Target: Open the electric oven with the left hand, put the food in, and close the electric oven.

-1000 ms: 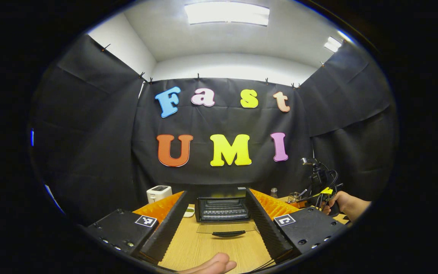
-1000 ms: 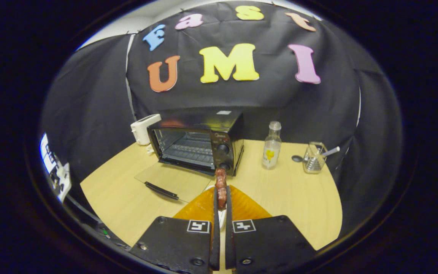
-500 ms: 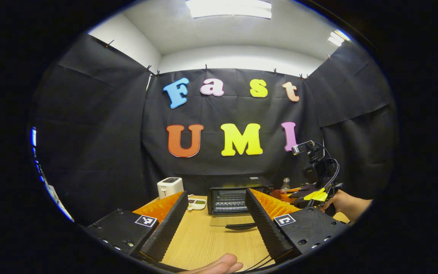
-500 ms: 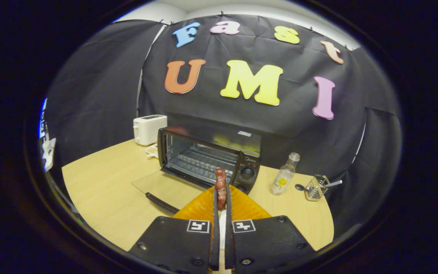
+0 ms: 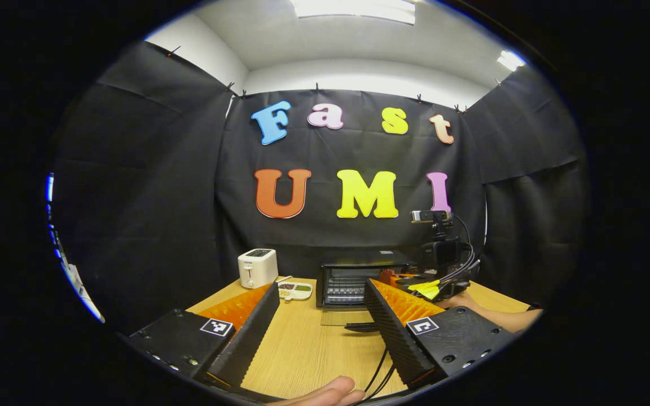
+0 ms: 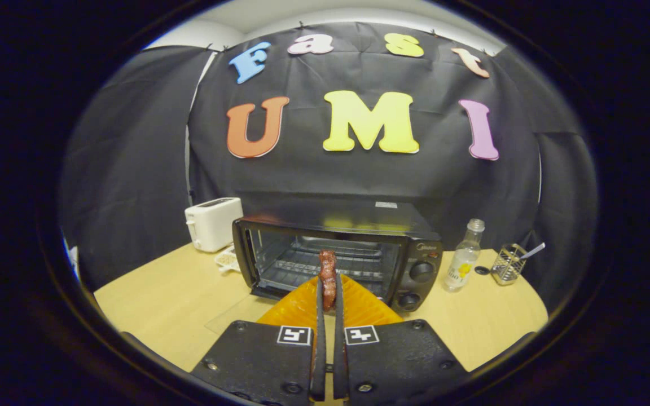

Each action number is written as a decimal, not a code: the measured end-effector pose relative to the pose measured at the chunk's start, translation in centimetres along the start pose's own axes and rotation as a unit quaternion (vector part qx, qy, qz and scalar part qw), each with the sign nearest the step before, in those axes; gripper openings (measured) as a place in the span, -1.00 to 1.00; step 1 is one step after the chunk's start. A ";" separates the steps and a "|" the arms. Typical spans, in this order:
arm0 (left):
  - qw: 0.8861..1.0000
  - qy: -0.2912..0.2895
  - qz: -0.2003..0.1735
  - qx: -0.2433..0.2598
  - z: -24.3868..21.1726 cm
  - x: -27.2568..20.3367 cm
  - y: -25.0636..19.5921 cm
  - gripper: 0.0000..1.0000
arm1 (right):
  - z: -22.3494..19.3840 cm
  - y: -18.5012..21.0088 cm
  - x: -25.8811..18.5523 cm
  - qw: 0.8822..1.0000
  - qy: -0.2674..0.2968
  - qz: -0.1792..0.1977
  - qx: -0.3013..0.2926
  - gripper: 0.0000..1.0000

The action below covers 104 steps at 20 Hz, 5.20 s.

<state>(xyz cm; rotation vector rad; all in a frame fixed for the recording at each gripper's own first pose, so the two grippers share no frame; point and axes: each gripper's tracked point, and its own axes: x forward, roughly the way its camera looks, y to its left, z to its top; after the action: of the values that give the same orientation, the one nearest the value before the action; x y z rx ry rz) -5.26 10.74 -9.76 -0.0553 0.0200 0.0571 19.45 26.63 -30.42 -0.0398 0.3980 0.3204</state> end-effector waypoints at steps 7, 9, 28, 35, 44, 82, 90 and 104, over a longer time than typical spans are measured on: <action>1.000 0.006 0.022 0.005 -1.2 2.0 2.1 0.92 | -0.1 2.7 6.4 0.987 -0.027 0.004 0.157 -0.83; 1.000 0.010 0.026 0.009 -1.4 2.6 2.6 0.92 | -0.4 2.5 8.4 0.973 -0.017 0.002 0.229 -0.83; 0.998 0.056 0.035 0.018 -3.9 4.5 2.9 0.92 | -5.6 -1.3 17.7 0.906 0.033 -0.074 0.416 -0.63; 0.996 0.067 0.047 0.029 -3.4 1.6 3.5 0.92 | -5.4 0.2 13.4 0.936 0.071 -0.068 0.337 -0.05; 0.998 0.065 0.018 0.009 -2.2 -0.2 1.9 0.92 | -3.6 1.4 4.2 0.966 0.047 -0.030 0.251 0.17; 0.921 0.378 -0.072 0.052 -28.2 17.3 -13.9 0.93 | 7.9 -17.7 -31.0 0.983 -0.156 -0.082 0.042 0.97; 0.927 0.366 -0.069 0.043 -26.7 17.6 -14.0 0.93 | 7.9 -18.1 -32.0 0.983 -0.158 -0.088 0.028 0.92; 0.947 0.312 -0.066 0.035 -20.7 20.1 -14.1 0.92 | 7.6 -18.3 -31.7 0.984 -0.153 -0.088 0.027 0.97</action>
<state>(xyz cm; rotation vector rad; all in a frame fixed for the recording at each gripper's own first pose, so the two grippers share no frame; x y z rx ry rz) 15.28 -3.35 -30.09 -0.0018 0.6516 -0.0968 0.37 0.56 -11.61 0.0272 0.0956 0.1363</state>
